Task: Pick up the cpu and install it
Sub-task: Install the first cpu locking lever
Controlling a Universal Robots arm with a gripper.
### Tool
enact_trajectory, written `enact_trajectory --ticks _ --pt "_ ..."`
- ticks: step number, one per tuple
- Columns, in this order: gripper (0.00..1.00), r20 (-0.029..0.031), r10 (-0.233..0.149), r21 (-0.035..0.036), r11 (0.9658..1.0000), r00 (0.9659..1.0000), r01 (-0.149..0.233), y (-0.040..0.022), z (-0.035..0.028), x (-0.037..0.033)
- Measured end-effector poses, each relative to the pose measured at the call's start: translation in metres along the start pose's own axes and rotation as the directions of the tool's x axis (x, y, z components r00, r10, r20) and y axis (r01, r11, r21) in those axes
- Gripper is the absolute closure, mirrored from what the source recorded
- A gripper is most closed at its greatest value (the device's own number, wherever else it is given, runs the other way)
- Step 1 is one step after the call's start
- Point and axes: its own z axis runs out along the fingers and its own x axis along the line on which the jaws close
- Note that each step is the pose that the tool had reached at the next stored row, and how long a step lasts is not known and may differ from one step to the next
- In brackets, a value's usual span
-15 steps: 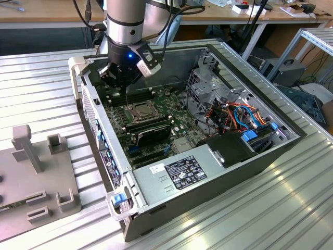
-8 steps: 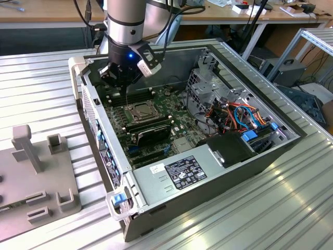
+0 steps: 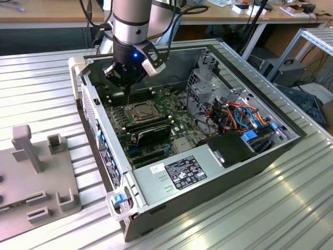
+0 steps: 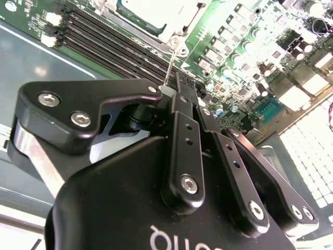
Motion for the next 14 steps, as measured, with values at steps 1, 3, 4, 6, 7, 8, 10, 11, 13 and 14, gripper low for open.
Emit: enact_trajectory --ticks 1,3,4,6,7,8,10,11,13,14 --pt "0.89 0.0001 0.0 -0.0001 1.0 1.0 0.0 0.0 0.0001 -0.0011" --pt "0.89 0.0001 0.0 -0.0001 1.0 1.0 0.0 -0.0001 0.0001 -0.0034" --pt "0.89 0.0 0.0 0.0 1.0 1.0 0.0 -0.0001 0.0001 -0.0042" --pt "0.89 0.0001 0.0 -0.0001 1.0 1.0 0.0 -0.0001 0.0002 -0.0044" --pt "0.89 0.0001 0.0 -0.0001 1.0 1.0 0.0 -0.0002 0.0003 -0.009" --pt "0.89 0.0001 0.0 -0.0001 1.0 1.0 0.0 -0.0003 0.0004 -0.0134" --pt "0.89 0.0001 0.0 -0.0001 1.0 1.0 0.0 -0.0003 0.0004 -0.0135" --pt "0.89 0.0001 0.0 -0.0001 1.0 1.0 0.0 -0.0003 0.0004 -0.0137" --pt "0.89 0.0002 0.0 -0.0001 1.0 1.0 0.0 -0.0003 0.0005 -0.0142" --pt "0.89 0.0001 0.0 -0.0001 1.0 1.0 0.0 -0.0003 0.0005 -0.0142"
